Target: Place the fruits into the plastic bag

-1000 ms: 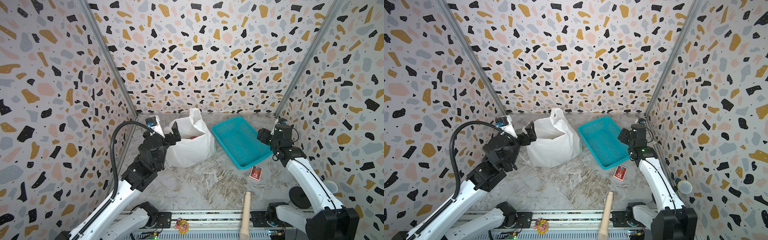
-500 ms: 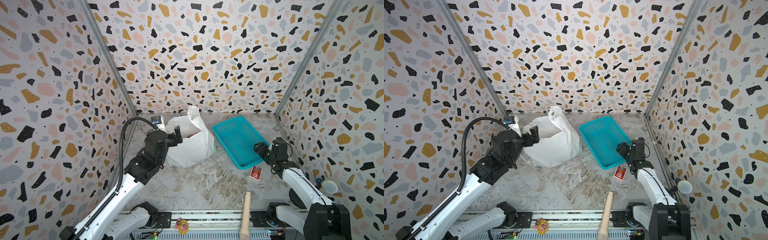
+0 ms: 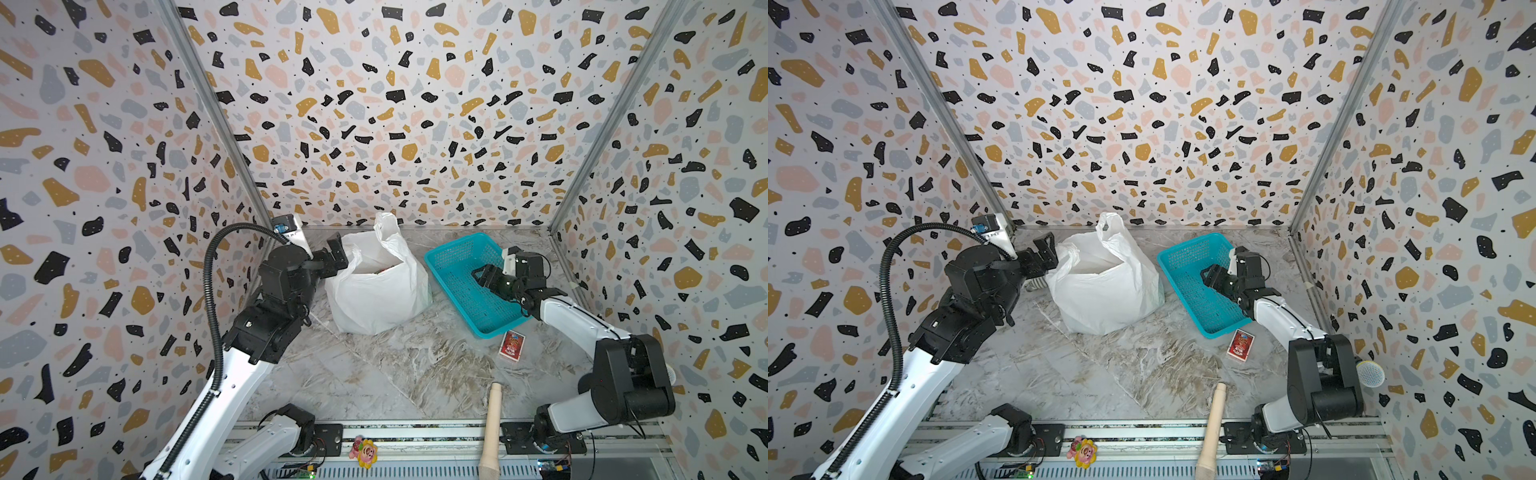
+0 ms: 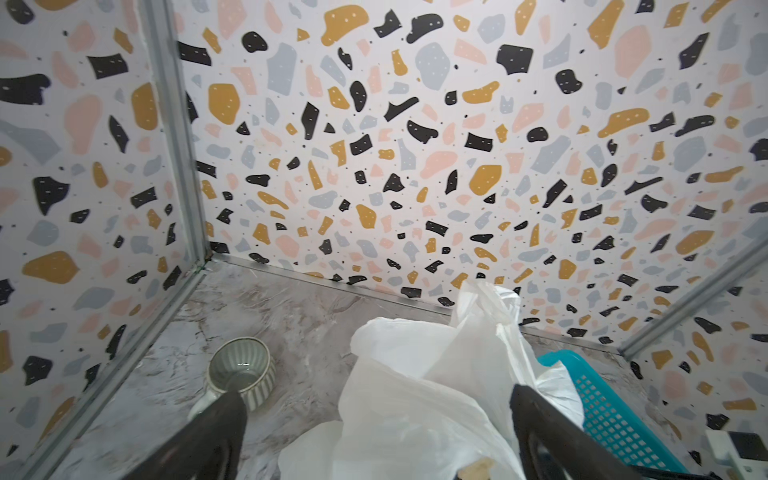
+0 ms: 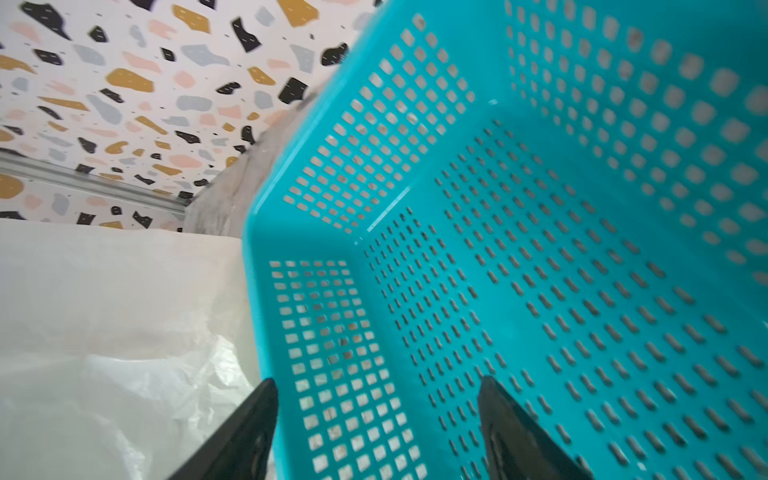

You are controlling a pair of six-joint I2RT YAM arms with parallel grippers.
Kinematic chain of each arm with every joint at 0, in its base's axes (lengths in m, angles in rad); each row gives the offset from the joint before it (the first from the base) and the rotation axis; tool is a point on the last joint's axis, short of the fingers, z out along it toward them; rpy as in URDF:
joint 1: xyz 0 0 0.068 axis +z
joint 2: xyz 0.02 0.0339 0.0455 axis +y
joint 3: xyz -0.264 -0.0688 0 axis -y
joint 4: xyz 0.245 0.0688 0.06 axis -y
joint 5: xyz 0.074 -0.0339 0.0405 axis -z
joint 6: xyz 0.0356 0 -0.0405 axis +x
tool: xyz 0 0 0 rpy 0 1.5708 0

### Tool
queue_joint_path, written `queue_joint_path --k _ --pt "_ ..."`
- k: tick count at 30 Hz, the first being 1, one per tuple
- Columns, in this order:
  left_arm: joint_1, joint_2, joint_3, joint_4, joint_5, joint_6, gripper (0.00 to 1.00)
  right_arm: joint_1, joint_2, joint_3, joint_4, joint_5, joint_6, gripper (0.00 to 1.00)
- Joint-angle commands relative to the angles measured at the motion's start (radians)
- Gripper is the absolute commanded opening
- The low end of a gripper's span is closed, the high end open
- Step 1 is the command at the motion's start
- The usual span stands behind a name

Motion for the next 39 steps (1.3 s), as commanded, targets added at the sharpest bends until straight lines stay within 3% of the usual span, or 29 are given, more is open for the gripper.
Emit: queue_joint_path --k 1,5,10,14,17,22,29,36,39 --pt "0.027 -0.018 -0.011 -0.009 -0.149 0.002 1.0 -0.002 -0.049 0.064 -0.069 0.037 -0.07 0.76" --pt "0.081 -0.049 -0.101 -0.006 -0.294 -0.056 1.0 -0.055 -0.153 0.062 -0.14 0.181 -0.071 0.76" --pt "0.14 -0.05 -0.189 0.007 -0.434 -0.123 0.99 -0.237 -0.267 0.019 -0.241 0.27 0.001 0.77" --pt "0.159 -0.017 -0.259 0.054 -0.462 -0.133 0.99 -0.31 -0.349 -0.056 -0.295 0.423 0.06 0.78" --pt "0.169 0.019 -0.309 0.081 -0.453 -0.153 1.0 -0.323 -0.369 -0.125 -0.301 0.46 0.114 0.79" --pt "0.187 0.075 -0.398 0.115 -0.43 -0.191 0.99 -0.343 -0.387 -0.27 -0.266 0.429 0.252 0.79" --pt "0.203 0.118 -0.519 0.182 -0.331 -0.258 0.99 -0.305 -0.331 -0.43 -0.003 0.213 0.301 0.78" --pt "0.204 0.169 -0.595 0.285 -0.218 -0.283 1.0 -0.132 -0.153 -0.292 0.094 0.165 0.204 0.78" --pt "0.217 0.209 -0.617 0.331 -0.175 -0.291 1.0 -0.09 -0.071 -0.211 0.124 0.088 0.135 0.77"
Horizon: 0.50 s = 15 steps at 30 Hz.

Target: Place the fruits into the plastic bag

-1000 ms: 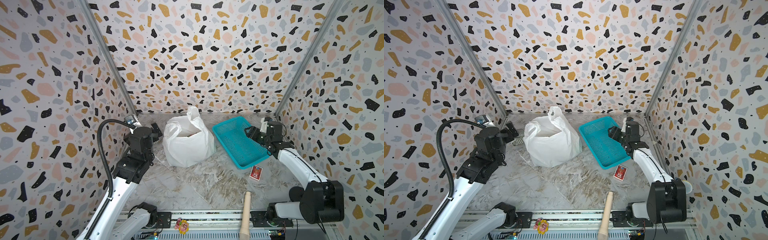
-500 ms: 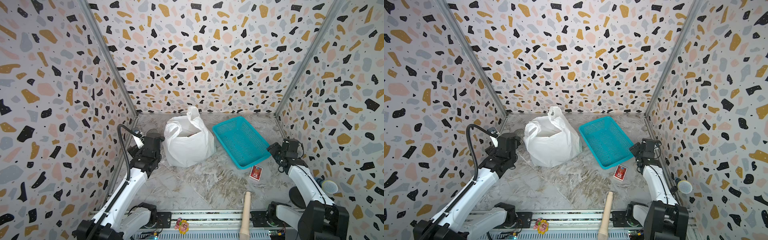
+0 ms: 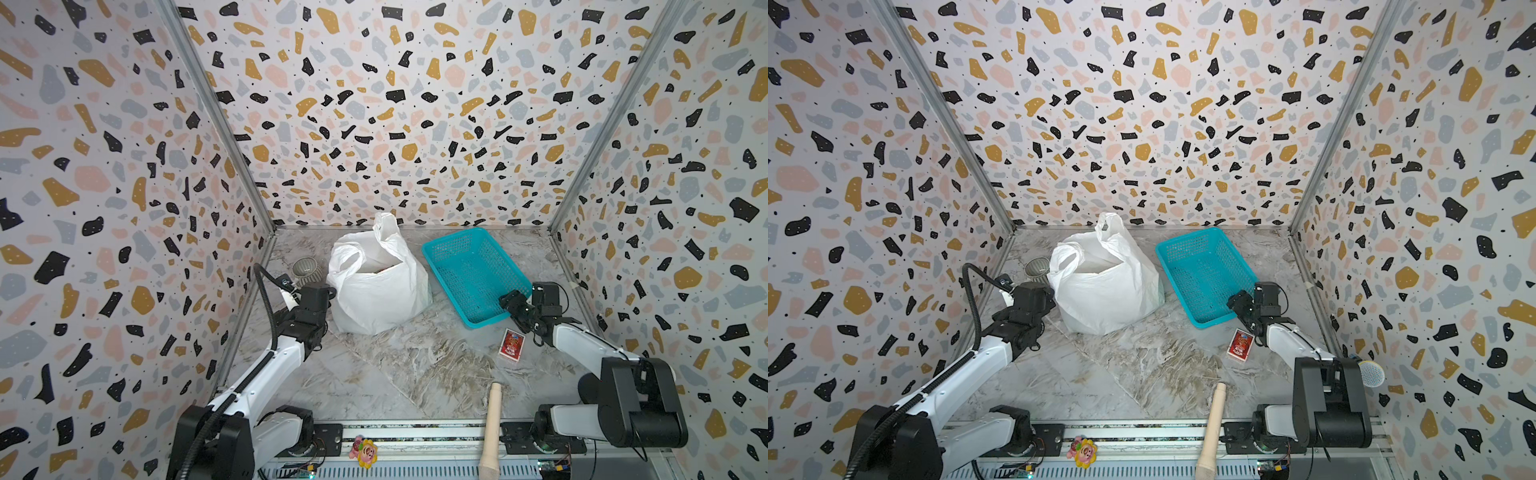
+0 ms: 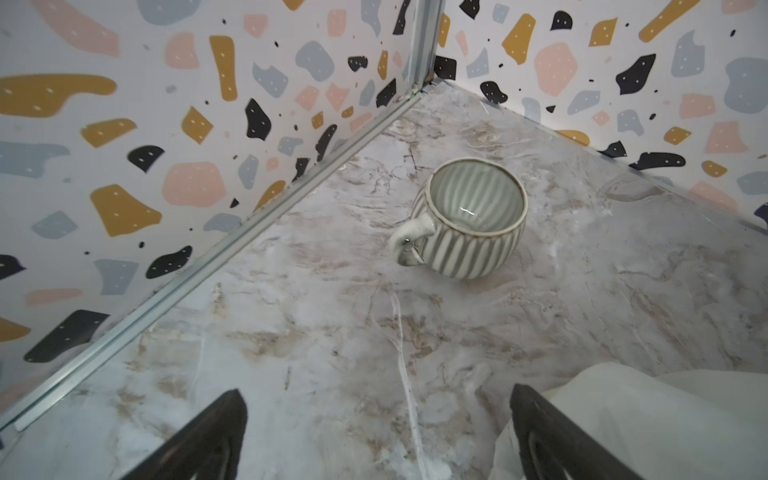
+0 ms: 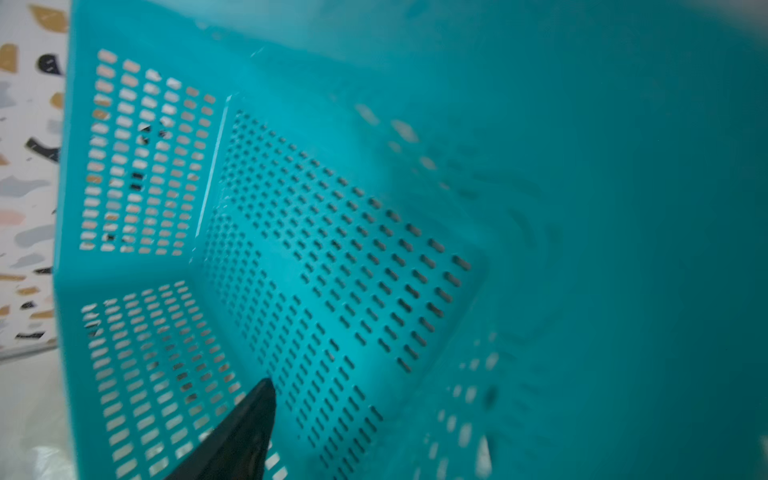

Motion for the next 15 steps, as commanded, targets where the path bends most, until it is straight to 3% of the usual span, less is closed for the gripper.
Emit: queue_joint_path --k 1,6,10,15 --pt "0.027 0.039 -0.027 0.104 0.077 -0.027 1.0 0.035 0.061 0.112 0.087 -0.11 -0.109 0.77" --pt "0.132 0.122 -0.028 0.142 0.17 -0.065 0.99 0.068 0.089 0.201 0.041 -0.129 -0.243 0.77" --pt "0.155 0.164 0.023 0.132 0.154 -0.031 1.0 0.109 -0.011 0.211 0.002 -0.002 -0.324 0.78" --pt "0.16 0.201 0.042 0.123 0.072 -0.052 1.0 0.114 -0.129 0.227 -0.152 0.204 -0.322 0.79"
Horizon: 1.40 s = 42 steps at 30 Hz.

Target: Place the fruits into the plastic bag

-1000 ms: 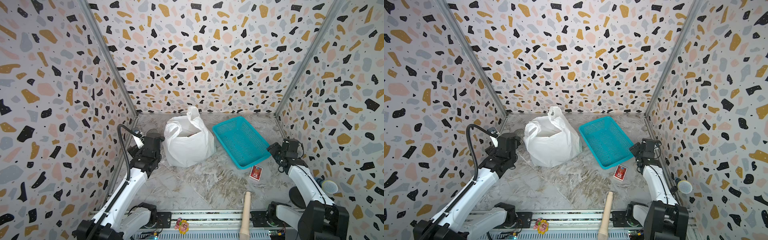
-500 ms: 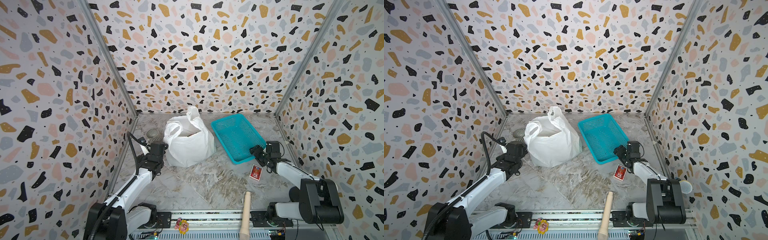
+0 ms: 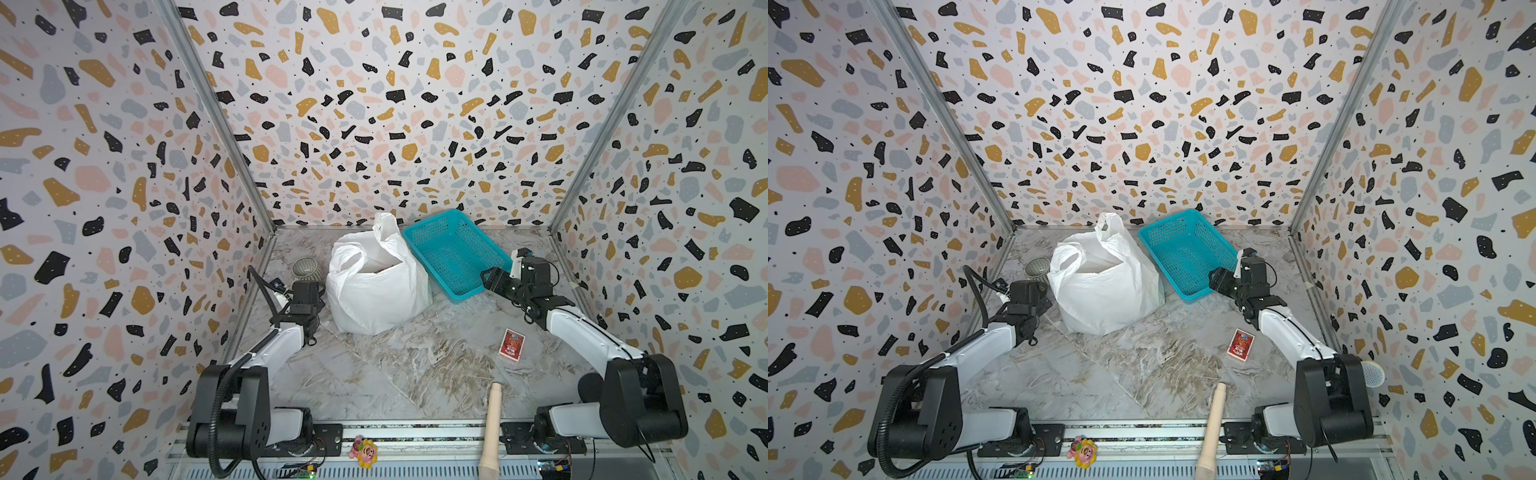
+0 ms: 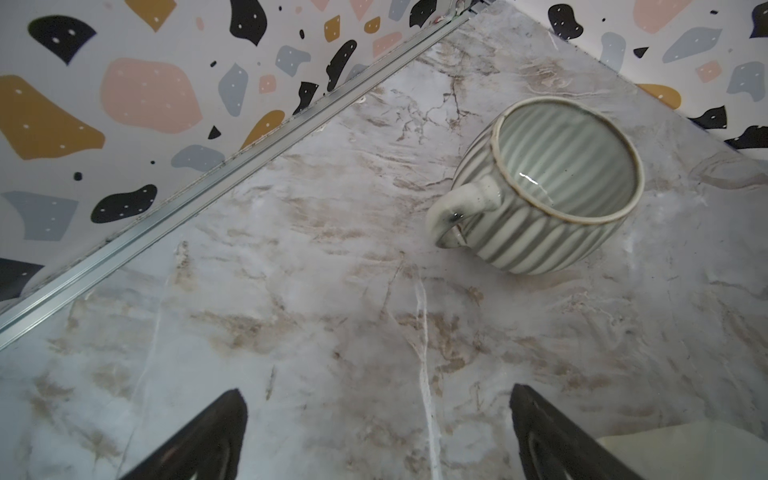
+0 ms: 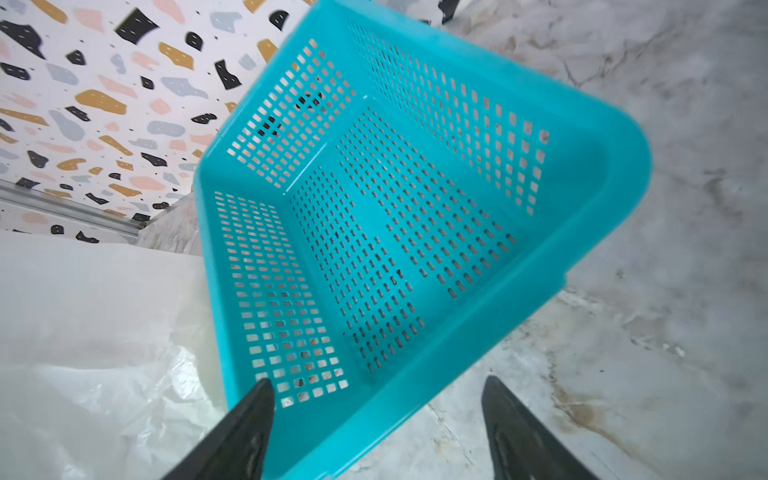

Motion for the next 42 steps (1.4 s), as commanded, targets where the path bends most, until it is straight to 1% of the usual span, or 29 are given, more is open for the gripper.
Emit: queue_joint_path --k 1,3,5,8,10,11,12,13,14,15,17,18,20,22,23,25,26,27,29,31,32,33,34,35,36,37,40,41,42 --pt "0.007 0.005 0.018 0.03 -0.082 -0.024 1.0 -0.003 -0.091 0.033 -0.128 0.216 -0.04 0.79" --pt "0.007 -0.011 -0.006 0.057 -0.13 -0.028 1.0 -0.009 -0.142 -0.009 -0.152 0.357 -0.03 0.8" --pt "0.007 -0.033 -0.031 0.078 -0.179 -0.034 1.0 -0.028 -0.183 -0.068 -0.148 0.453 -0.015 0.81" --pt "0.007 -0.035 -0.051 0.108 -0.215 0.051 0.99 -0.029 -0.232 -0.197 -0.02 0.559 -0.058 0.81" --pt "0.01 -0.023 -0.048 0.085 -0.251 0.033 1.0 -0.007 -0.265 -0.3 0.117 0.607 -0.098 0.81" --pt "0.01 -0.018 -0.042 0.084 -0.245 0.044 1.0 0.012 -0.274 -0.358 0.216 0.643 -0.129 0.91" --pt "0.01 -0.015 -0.04 0.099 -0.232 0.065 1.0 0.032 -0.279 -0.416 0.318 0.676 -0.168 0.99" --pt "0.01 -0.014 -0.038 0.106 -0.233 0.071 1.0 0.046 -0.275 -0.458 0.401 0.694 -0.212 0.99" --pt "0.01 -0.014 -0.037 0.117 -0.236 0.082 1.0 0.055 -0.261 -0.487 0.488 0.702 -0.263 0.99" --pt "0.01 -0.011 -0.032 0.125 -0.247 0.109 1.0 0.061 -0.236 -0.473 0.498 0.7 -0.302 0.99" --pt "0.01 -0.002 -0.027 0.149 -0.272 0.164 1.0 0.08 -0.158 -0.471 0.599 0.724 -0.412 0.99" --pt "0.01 0.006 -0.029 0.154 -0.303 0.178 1.0 0.08 -0.104 -0.465 0.635 0.736 -0.442 0.99" --pt "0.01 0.024 -0.05 0.196 -0.327 0.198 1.0 0.076 -0.015 -0.459 0.684 0.781 -0.437 0.99" --pt "0.01 0.054 -0.077 0.273 -0.313 0.219 0.99 0.068 0.049 -0.495 0.815 0.758 -0.476 0.99" --pt "0.01 0.069 -0.098 0.341 -0.301 0.23 1.0 0.069 0.053 -0.489 0.82 0.74 -0.492 0.99" --pt "0.01 0.08 -0.146 0.462 -0.266 0.267 0.99 0.06 0.058 -0.535 0.968 0.697 -0.541 0.99" --pt "0.01 0.08 -0.169 0.523 -0.255 0.284 0.99 0.047 0.051 -0.56 1.026 0.658 -0.556 0.99" --pt "0.009 0.073 -0.167 0.528 -0.262 0.291 1.0 0.019 0.054 -0.598 1.097 0.594 -0.56 0.99" --pt "0.008 0.046 -0.214 0.614 -0.259 0.308 0.99 -0.048 0.096 -0.68 1.286 0.47 -0.546 0.99" --pt "0.005 0.009 -0.255 0.669 -0.246 0.315 0.99 -0.095 0.092 -0.653 1.201 0.334 -0.533 0.99" --pt "-0.004 -0.007 -0.275 0.707 -0.252 0.332 1.0 -0.111 0.124 -0.645 1.215 0.286 -0.532 0.99" --pt "-0.015 -0.017 -0.293 0.751 -0.252 0.36 1.0 -0.107 0.184 -0.657 1.338 0.259 -0.556 0.99" --pt "-0.023 -0.018 -0.301 0.777 -0.239 0.384 1.0 -0.097 0.199 -0.654 1.348 0.232 -0.581 0.99" --pt "-0.027 -0.005 -0.304 0.8 -0.22 0.404 1.0 -0.095 0.179 -0.627 1.246 0.212 -0.59 0.99" --pt "-0.028 0.013 -0.295 0.804 -0.21 0.416 1.0 -0.095 0.165 -0.608 1.194 0.211 -0.589 0.99" --pt "-0.028 0.027 -0.271 0.776 -0.196 0.428 0.99 -0.095 0.168 -0.612 1.206 0.211 -0.59 0.99" --pt "-0.029 0.079 -0.235 0.798 -0.155 0.512 1.0 -0.083 0.169 -0.611 1.203 0.231 -0.595 0.99" --pt "-0.03 0.085 -0.25 0.859 -0.145 0.544 1.0 -0.081 0.172 -0.609 1.206 0.237 -0.596 0.99" --pt "-0.026 0.086 -0.297 0.969 -0.128 0.565 1.0 -0.081 0.17 -0.61 1.204 0.237 -0.596 0.99"
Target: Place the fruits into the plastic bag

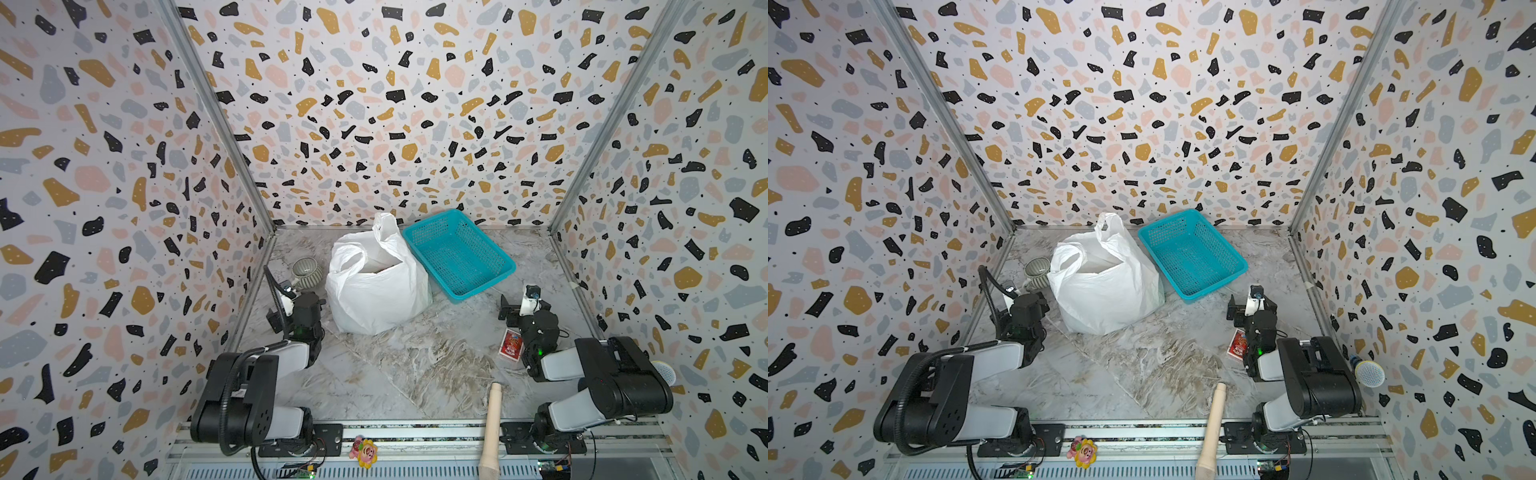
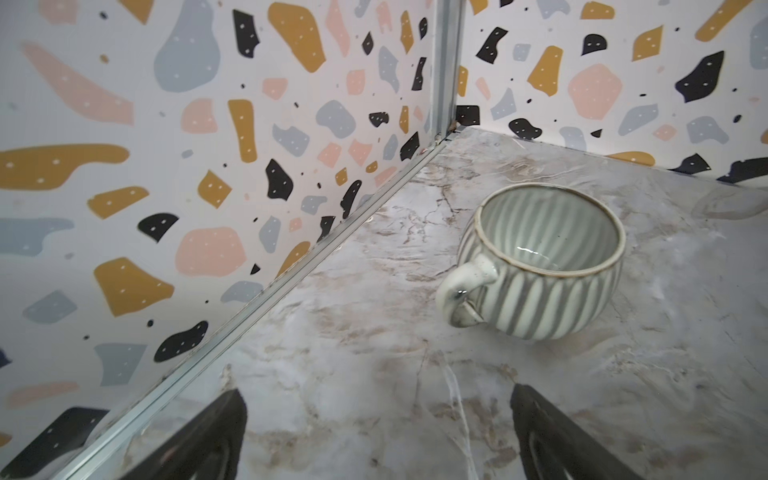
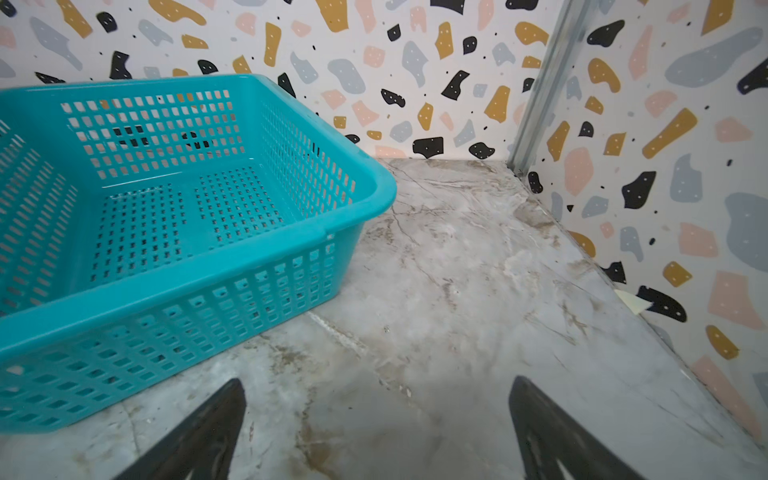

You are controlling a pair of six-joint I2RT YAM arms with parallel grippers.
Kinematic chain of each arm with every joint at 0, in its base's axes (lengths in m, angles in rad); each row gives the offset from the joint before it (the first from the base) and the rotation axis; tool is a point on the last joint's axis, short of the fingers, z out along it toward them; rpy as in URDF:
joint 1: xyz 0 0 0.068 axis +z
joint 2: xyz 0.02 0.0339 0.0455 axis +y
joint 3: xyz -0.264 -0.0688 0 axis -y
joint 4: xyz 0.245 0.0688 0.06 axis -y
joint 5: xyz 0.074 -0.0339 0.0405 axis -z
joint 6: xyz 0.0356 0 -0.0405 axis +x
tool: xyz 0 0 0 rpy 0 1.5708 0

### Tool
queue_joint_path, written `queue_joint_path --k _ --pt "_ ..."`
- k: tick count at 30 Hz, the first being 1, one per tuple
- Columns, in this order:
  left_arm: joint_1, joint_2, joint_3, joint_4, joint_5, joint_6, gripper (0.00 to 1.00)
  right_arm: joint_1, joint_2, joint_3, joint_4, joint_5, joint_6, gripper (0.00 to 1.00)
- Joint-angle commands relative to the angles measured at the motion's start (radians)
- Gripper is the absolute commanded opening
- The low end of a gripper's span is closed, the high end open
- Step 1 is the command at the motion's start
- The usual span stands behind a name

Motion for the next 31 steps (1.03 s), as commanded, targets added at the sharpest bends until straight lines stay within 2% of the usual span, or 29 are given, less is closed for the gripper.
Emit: queue_joint_path --k 1,2,10,31 --pt "-0.002 0.025 -0.087 0.35 0.055 0.127 0.99 0.009 -0.014 0.021 0.018 -0.021 -0.021 0.99" --pt "-0.011 0.032 -0.141 0.462 0.079 0.157 1.0 0.009 -0.012 0.02 0.019 -0.021 -0.023 0.99" --pt "-0.036 0.047 -0.185 0.524 0.162 0.205 0.99 0.006 -0.013 0.021 0.019 -0.024 -0.022 0.99" --pt "-0.018 0.059 -0.16 0.488 0.188 0.196 0.99 -0.002 -0.014 0.021 0.014 -0.045 -0.02 0.99"
